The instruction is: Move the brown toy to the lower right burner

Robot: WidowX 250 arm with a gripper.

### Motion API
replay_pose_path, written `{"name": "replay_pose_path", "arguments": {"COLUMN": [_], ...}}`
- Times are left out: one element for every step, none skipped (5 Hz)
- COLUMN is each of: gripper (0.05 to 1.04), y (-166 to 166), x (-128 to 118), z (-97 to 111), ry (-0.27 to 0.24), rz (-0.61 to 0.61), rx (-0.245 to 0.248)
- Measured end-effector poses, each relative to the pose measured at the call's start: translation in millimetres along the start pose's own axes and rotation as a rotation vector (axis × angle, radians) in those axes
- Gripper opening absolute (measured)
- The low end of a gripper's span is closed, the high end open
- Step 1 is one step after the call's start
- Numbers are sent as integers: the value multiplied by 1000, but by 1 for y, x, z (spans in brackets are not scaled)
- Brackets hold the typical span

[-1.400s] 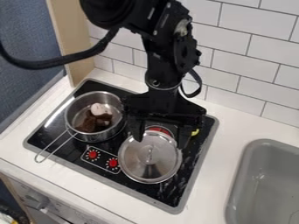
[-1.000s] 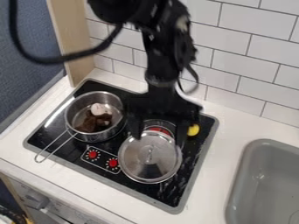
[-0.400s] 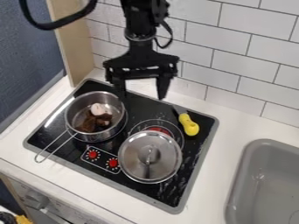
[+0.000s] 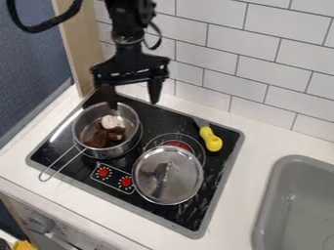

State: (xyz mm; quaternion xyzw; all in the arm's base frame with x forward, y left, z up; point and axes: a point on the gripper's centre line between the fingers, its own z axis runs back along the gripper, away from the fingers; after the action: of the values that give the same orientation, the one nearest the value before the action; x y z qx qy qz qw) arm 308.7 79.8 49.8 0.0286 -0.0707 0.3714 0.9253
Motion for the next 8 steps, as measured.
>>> {"name": "replay_pose_path", "arguments": {"gripper": [999, 999, 999, 999, 999, 959, 674, 356], "y": [4, 15, 21, 26, 35, 37, 36, 34], "x": [5, 9, 6, -2, 3, 7, 7, 2], "z": [-13, -22, -27, -33, -28, -29, -34, -36], "ry": [7, -3, -8, 11, -4, -28, -37, -33], "rz": [-6, 0, -12, -32, -16, -12, -10, -23], "rx": [29, 38, 55, 57, 49, 70, 68, 73]}}
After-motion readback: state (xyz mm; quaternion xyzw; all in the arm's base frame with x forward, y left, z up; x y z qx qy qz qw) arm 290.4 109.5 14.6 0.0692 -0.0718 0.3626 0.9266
